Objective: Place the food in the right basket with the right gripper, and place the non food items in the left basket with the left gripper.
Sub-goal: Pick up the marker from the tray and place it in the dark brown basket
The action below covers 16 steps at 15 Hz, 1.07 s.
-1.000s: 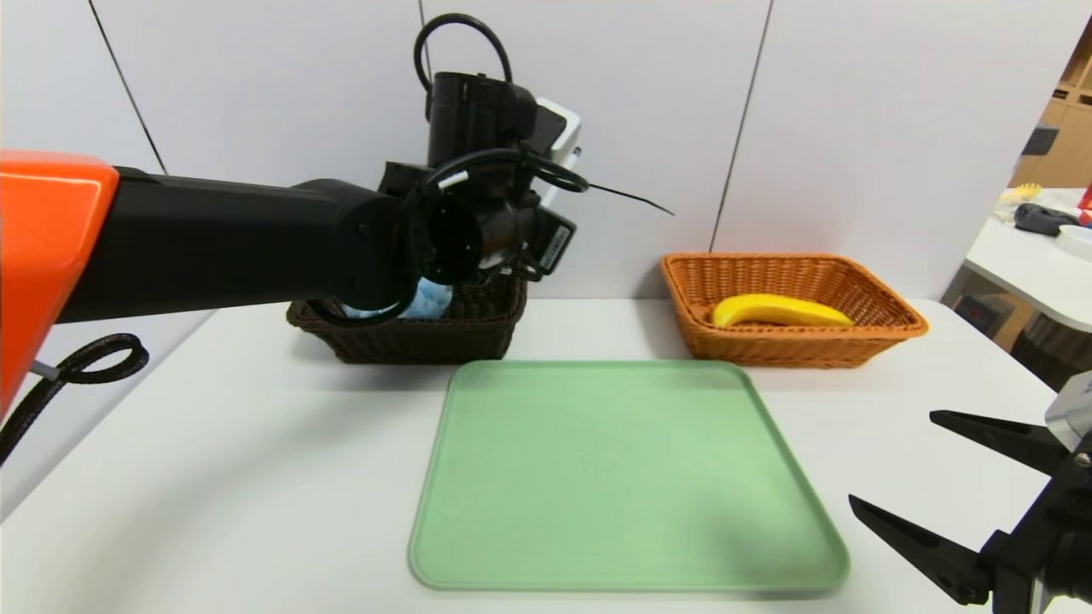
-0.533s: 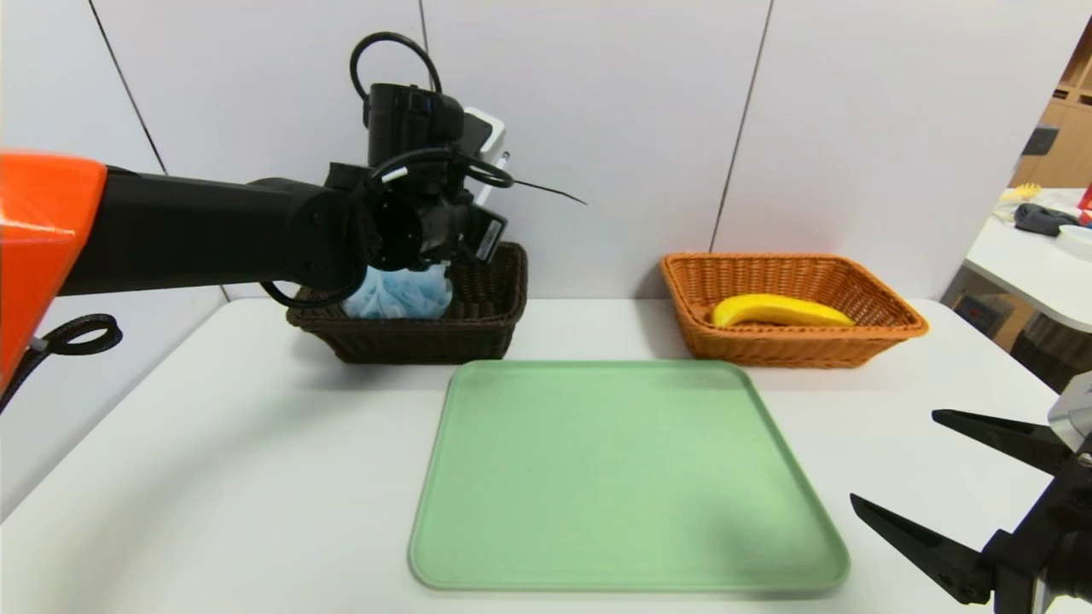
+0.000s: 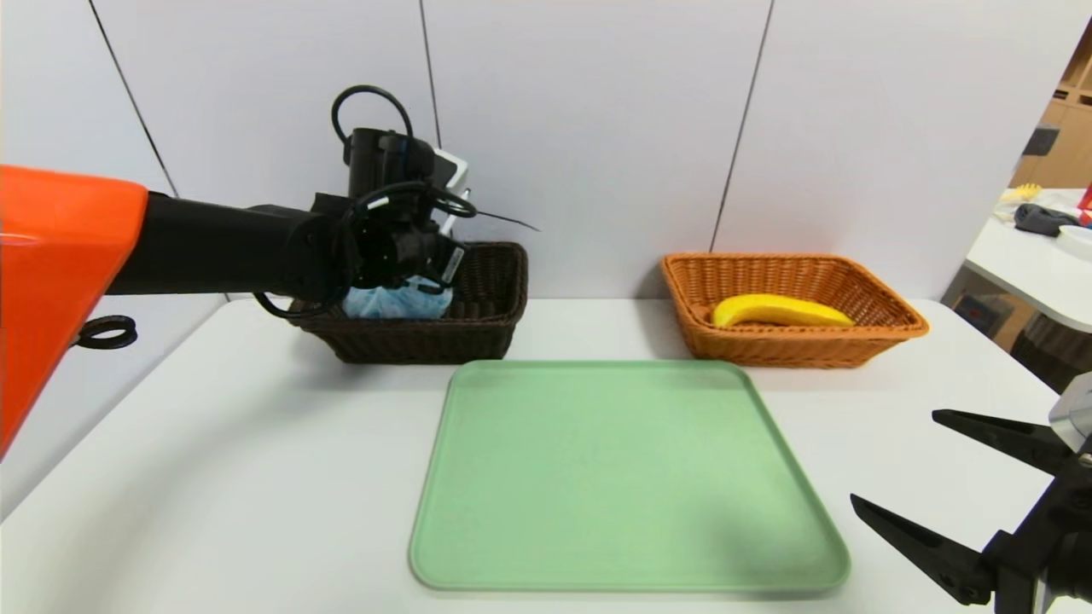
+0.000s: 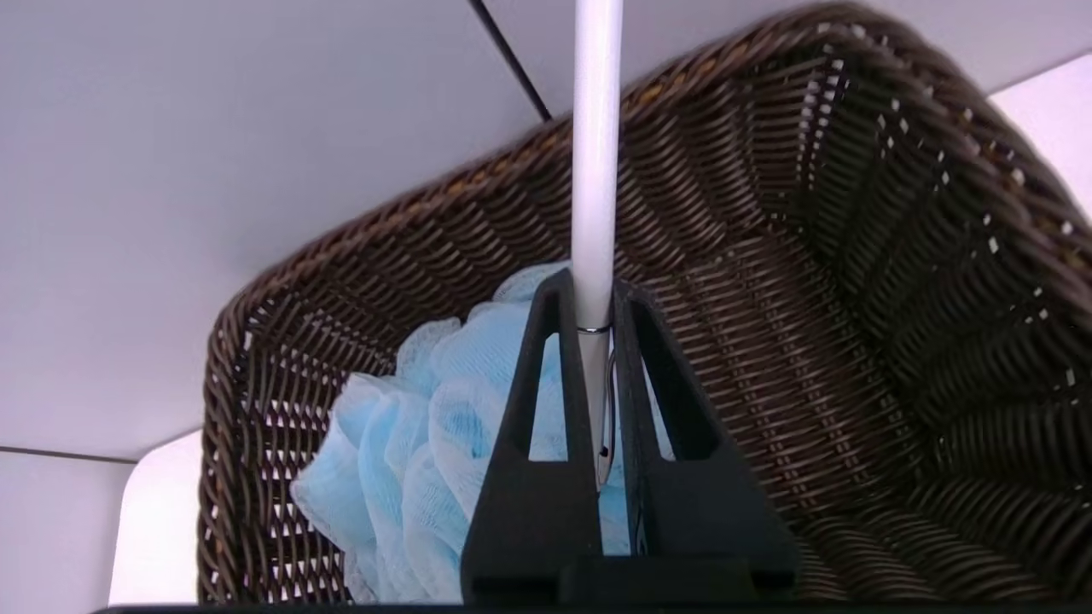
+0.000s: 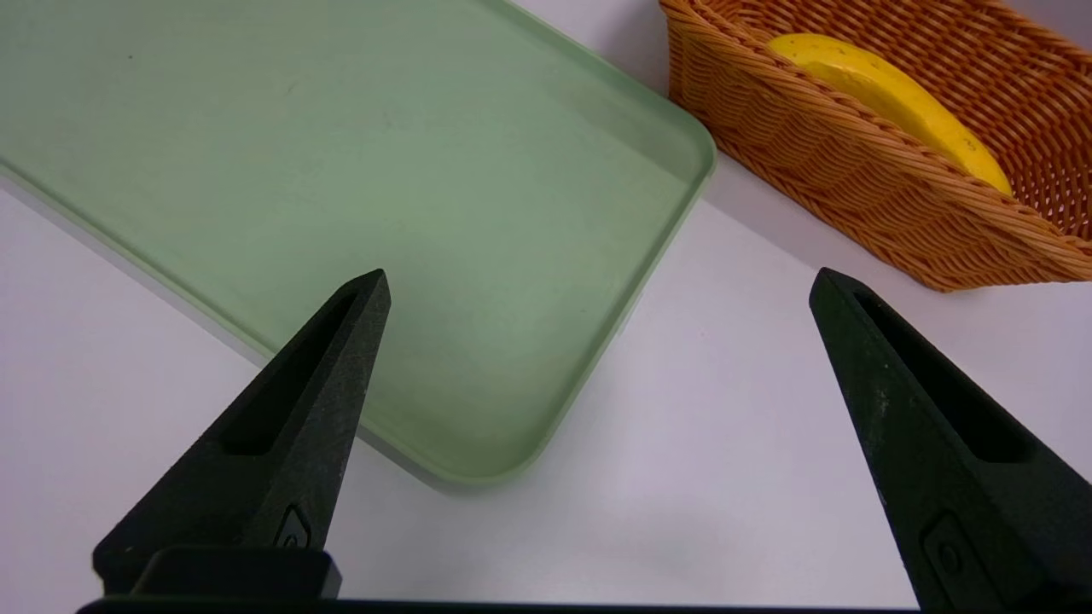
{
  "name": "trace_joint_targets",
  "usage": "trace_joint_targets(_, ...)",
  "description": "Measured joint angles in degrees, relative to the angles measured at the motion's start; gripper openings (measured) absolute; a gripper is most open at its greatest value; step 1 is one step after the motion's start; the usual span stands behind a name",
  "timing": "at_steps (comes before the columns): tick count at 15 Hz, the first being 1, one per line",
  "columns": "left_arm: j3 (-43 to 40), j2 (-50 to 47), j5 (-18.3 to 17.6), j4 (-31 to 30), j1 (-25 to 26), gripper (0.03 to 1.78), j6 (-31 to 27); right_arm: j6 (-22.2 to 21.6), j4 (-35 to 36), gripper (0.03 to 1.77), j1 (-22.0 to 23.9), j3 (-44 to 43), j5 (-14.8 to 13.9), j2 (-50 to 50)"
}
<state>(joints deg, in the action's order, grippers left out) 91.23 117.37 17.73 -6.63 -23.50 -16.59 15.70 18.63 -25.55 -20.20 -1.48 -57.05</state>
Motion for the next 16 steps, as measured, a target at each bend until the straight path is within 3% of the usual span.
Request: trace_joint_targets(16, -5.05, 2.67, -2.73, -1.88, 1.57, 0.15, -0.82, 0.02, -0.05, 1.7, -0.02, -0.68, -0.17, -1.6)
